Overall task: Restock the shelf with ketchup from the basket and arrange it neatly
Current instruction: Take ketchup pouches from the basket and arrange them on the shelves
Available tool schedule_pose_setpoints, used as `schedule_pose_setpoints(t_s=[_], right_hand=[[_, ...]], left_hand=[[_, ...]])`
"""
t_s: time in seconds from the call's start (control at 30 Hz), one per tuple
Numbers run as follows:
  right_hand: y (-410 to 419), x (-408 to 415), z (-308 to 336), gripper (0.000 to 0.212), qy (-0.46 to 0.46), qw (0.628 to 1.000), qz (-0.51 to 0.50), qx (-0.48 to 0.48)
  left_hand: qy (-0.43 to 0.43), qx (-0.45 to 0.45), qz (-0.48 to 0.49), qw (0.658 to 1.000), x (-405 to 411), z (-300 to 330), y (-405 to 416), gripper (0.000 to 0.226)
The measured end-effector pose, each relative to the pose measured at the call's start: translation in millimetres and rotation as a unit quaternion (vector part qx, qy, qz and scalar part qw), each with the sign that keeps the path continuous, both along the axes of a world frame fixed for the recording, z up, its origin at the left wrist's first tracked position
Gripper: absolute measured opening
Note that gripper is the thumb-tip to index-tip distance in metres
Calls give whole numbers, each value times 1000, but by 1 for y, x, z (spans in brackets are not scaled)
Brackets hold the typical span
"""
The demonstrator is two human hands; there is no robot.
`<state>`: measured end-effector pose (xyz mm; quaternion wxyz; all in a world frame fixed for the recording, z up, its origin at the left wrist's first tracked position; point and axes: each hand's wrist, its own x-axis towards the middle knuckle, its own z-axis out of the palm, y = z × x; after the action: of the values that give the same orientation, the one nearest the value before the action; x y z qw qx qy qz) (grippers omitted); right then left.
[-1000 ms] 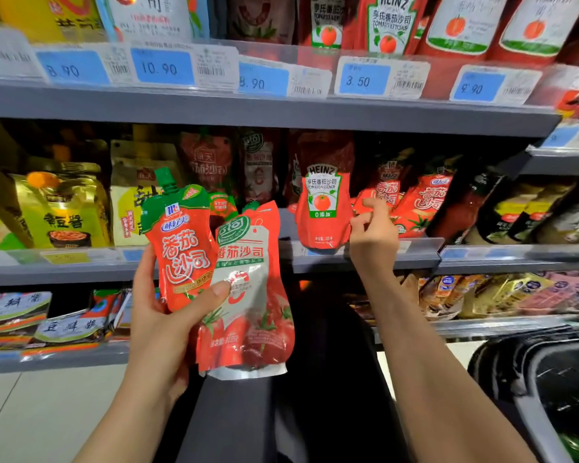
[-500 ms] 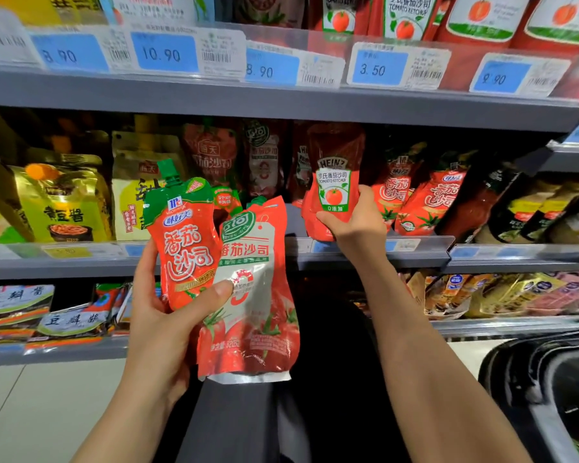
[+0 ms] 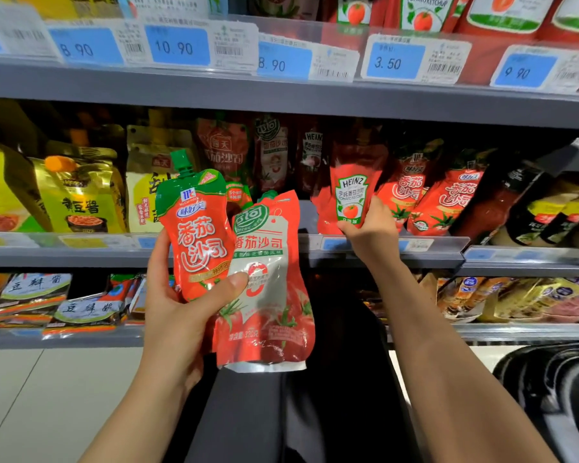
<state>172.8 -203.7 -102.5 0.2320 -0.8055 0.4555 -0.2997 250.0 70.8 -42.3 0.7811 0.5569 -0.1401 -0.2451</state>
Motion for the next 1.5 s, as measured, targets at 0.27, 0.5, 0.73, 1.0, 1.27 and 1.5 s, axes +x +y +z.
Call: schedule_pose_setpoints(t_s=[0.27,0.5,0.73,1.0,1.27,1.5], right_hand=[[115,-31,66,55,-214,962,55,157],[178,-42,99,74,-197,886,250,336],[133,-15,86,63,-382,792,214,426],[67,94,74,33,-332,898,74,278],[16,140,35,11,-223,912,-34,343],[29,142,51,29,68,992,-10,107]], left_hand=[[-10,-28,42,999,-12,3,2,93],[-6,-43,29,999,-11,0,8,86],[50,-76,63,994,18,-9,26,66],[-43,-50,81,995,56,-1,31,74],[-79,-37,29,996,74,-9,12,76],[-101,-21,-1,995,74,-16,7,80]])
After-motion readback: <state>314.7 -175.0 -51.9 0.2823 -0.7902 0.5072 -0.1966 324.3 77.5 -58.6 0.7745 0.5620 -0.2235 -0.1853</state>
